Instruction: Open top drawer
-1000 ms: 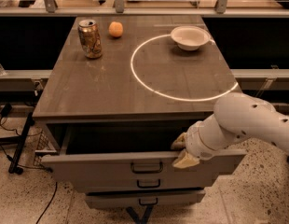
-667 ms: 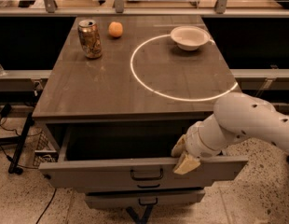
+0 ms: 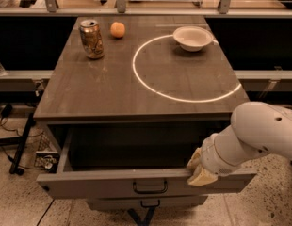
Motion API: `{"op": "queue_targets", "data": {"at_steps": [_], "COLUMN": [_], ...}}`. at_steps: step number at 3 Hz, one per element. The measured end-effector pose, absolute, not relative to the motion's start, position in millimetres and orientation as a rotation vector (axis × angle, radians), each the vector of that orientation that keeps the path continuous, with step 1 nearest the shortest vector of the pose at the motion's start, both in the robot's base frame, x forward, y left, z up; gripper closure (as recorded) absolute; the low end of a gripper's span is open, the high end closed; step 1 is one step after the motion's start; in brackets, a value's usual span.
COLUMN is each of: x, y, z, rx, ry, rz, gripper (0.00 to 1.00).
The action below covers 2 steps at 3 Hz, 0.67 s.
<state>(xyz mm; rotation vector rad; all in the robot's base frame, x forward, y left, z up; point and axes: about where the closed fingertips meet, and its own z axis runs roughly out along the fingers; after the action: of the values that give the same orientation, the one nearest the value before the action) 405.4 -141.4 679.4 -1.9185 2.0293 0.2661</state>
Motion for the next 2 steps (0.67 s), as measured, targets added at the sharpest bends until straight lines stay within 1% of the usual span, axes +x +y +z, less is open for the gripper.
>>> {"op": "queue_targets", "data": {"at_steps": [1,2], "x": [405,356], "y": [-141,-165], "z": [679,699], "rx": [-1.919,-1.989], "ry": [2.029,2.072], "rz": [0.266,0.217], "gripper": [0.44,0.13]}}
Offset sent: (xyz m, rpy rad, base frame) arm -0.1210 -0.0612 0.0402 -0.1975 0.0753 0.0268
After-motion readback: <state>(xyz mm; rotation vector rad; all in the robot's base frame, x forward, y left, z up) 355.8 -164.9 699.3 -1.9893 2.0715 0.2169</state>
